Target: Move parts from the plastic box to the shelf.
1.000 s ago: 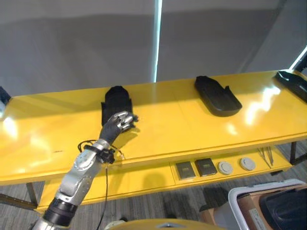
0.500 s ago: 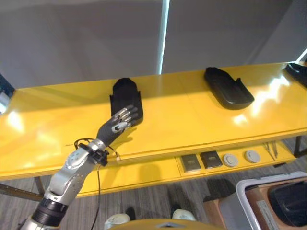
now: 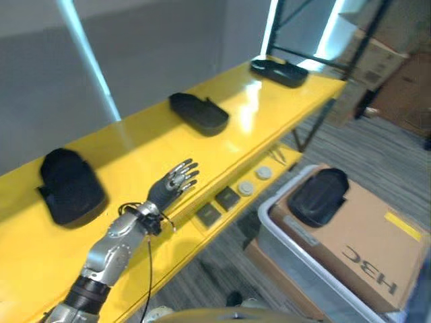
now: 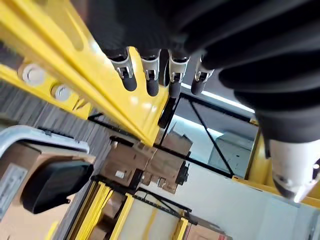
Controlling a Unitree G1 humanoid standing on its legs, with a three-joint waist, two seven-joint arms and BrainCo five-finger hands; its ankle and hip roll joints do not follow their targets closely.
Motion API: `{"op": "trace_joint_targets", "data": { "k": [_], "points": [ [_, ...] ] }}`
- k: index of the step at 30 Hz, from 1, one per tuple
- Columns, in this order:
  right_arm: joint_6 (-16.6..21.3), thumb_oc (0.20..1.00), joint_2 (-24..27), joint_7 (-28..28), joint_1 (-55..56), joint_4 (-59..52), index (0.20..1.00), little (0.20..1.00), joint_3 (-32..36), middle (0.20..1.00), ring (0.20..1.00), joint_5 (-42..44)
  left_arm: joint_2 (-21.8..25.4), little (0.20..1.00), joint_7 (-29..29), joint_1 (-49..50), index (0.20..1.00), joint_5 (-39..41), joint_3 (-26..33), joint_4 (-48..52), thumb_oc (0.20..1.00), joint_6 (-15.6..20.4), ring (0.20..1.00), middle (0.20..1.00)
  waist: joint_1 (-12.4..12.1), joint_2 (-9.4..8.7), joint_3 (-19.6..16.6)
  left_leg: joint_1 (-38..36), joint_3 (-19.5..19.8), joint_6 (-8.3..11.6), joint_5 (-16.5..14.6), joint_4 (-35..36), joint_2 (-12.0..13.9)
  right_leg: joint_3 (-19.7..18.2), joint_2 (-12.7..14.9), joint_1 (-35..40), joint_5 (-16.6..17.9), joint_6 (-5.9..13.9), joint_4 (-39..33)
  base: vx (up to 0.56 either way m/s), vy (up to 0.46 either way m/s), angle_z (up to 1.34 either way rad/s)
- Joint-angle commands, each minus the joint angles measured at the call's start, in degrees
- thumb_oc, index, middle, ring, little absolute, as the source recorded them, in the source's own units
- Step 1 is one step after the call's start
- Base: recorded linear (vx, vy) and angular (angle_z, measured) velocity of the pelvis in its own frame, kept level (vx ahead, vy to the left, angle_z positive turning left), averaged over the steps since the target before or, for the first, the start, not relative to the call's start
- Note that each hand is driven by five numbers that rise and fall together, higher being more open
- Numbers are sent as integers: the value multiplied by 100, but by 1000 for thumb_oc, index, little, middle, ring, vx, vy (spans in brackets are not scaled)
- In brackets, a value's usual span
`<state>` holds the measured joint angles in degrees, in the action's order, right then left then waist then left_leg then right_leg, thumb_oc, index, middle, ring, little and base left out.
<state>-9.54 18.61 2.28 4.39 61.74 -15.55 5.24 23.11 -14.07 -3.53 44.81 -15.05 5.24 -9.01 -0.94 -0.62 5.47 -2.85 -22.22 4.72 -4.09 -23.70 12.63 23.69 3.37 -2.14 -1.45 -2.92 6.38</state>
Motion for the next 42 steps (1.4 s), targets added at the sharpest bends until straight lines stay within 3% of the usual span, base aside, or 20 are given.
{"op": "trace_joint_targets", "data": {
  "k": [1,2,4,5,6,9,10,11,13,17,18,20,21,23,25,28,30,35,38,42],
  "points": [
    [134,1000,229,98,-285,-68,1000,1000,-237,1000,1000,-3,-21,1000,159,-271,1000,23,-6,500,1000,448,1000,1000,-346,-142,282,925,1347,2,408,-903,-342,-488,47,421,353,691,-557,-17,-80,-150],
    [203,1000,322,113,-360,-105,1000,1000,-263,1000,1000,85,-47,1000,31,-212,1000,-39,56,419,1000,446,1000,1000,-461,-188,352,1358,1887,-168,621,-1278,-656,-813,28,369,448,592,-581,22,43,-212],
    [238,1000,434,171,-499,-208,1000,1000,-349,1000,1000,204,-29,1000,-102,-77,1000,-113,185,263,1000,538,1000,1000,-569,-144,404,1274,2223,-325,577,-377,-1011,-1372,-98,371,417,630,-660,84,134,-218],
    [224,1000,440,151,-511,-238,1000,1000,-365,1000,1000,218,-25,1000,-135,-59,1000,-121,197,252,1000,521,1000,1000,-573,-138,403,1234,2243,-327,587,-213,-1037,-1424,-111,371,410,640,-671,136,193,-174],
    [111,1000,470,100,-560,-392,1000,1000,-429,1000,1000,182,-25,1000,-75,-28,1000,-125,218,233,1000,525,1000,1000,-585,-63,422,1111,2374,-266,723,511,-1103,-1639,-165,424,395,686,-737,153,207,-154],
    [-125,1000,594,-7,-566,-842,1000,1000,-500,1000,1000,48,-39,1000,18,-28,1000,-98,224,155,1000,483,1000,1000,-613,109,531,1293,2725,-91,1314,1300,-1291,-2059,-245,582,377,756,-755,150,233,-93],
    [-164,1000,629,-80,-537,-984,1000,1000,-497,1000,1000,105,-35,1000,-14,-46,1000,-65,220,139,1000,483,1000,1000,-608,132,552,1324,2744,-97,1312,1399,-1344,-2106,-221,606,365,779,-729,8,193,-116],
    [-158,1000,645,-149,-515,-1102,1000,1000,-460,1000,1000,130,-31,1000,-81,-72,1000,-60,195,101,1000,458,1000,1000,-568,115,534,1225,2696,-185,1019,1536,-1421,-2090,-128,564,355,824,-669,-23,196,-100],
    [-193,1000,691,-252,-441,-1325,1000,1000,-371,1000,1000,221,7,1000,-153,-99,1000,-111,147,96,1000,379,1000,1000,-465,141,503,1032,2698,-266,784,1699,-1480,-2087,-56,414,349,883,-563,-43,196,-75],
    [65,1000,629,-153,-311,-1514,1000,1000,-186,1000,1000,321,52,1000,29,-147,1000,-326,9,-64,1000,379,1000,1000,-314,217,418,593,2664,-398,518,1927,-1640,-2140,40,222,374,993,-457,-27,194,-79],
    [210,1000,553,-85,-319,-1758,1000,1000,-155,1000,1000,459,120,1000,92,-93,1000,-422,30,-92,1000,389,1000,1000,-372,226,387,491,2550,-466,437,1963,-1682,-1919,129,136,375,1061,-334,-63,62,-113],
    [20,1000,401,-66,-414,-2408,1000,1000,-192,1000,1000,251,243,1000,135,181,1000,-656,221,-94,1000,519,1000,1000,-533,286,352,350,2254,-597,383,2115,-1529,-1562,592,-100,375,1299,117,-139,-142,-184],
    [97,1000,411,18,-411,-2630,1000,1000,-155,1000,1000,105,393,1000,-57,258,1000,-484,304,-112,1000,567,1000,1000,-535,295,275,379,2239,-637,337,2170,-1444,-1669,879,-62,423,1435,17,-152,-411,-168],
    [185,1000,446,153,-445,-2759,1000,1000,-141,1000,1000,-18,490,1000,-63,199,1000,-329,307,-120,1000,560,1000,1000,-564,256,203,422,2245,-597,323,2255,-1256,-1685,1111,-62,479,1554,-105,-78,-563,-25],
    [191,1000,583,333,-504,-2834,1000,1000,-235,1000,1000,8,442,1000,94,120,1000,-77,190,-224,1000,612,1000,1000,-587,203,191,565,2306,-329,430,2250,-965,-1551,937,94,393,1446,-356,-21,-646,60],
    [14,1000,837,360,-566,-3332,1000,1000,-440,1000,1000,213,238,1000,133,258,1000,69,22,-231,1000,599,1000,1000,-621,227,345,796,2211,105,1029,2413,-373,-1221,511,294,318,1159,-635,-34,-475,78],
    [-129,1000,983,268,-521,-3628,1000,1000,-435,1000,1000,456,173,1000,29,278,1000,-175,-10,-395,1000,583,1000,1000,-596,223,405,1029,2037,186,1172,2301,-260,-1025,404,435,356,1074,-824,-34,-273,49],
    [39,1000,1267,-91,-500,-5021,1000,1000,-271,1000,1000,1069,410,1000,496,419,1000,-2601,-399,-1003,1000,663,1000,1000,-551,198,389,1016,1677,108,994,2083,-489,-528,421,415,401,1019,-825,-3,-66,57],
    [-110,1000,1284,-529,-748,-5315,1000,1000,-223,1000,1000,1203,448,1000,938,515,1000,-2605,-470,-1540,1000,258,1000,1000,-556,269,387,852,1720,61,988,2235,-578,-599,436,444,344,1033,-750,105,99,36],
    [193,1000,1236,-645,-1089,-5313,1000,1000,-148,1000,1000,1462,488,1000,1287,692,1000,-3620,-715,-2416,1000,288,1000,1000,-649,329,372,656,1829,4,922,2339,-697,-648,491,505,320,1048,-708,133,95,-4]
  ]
}}
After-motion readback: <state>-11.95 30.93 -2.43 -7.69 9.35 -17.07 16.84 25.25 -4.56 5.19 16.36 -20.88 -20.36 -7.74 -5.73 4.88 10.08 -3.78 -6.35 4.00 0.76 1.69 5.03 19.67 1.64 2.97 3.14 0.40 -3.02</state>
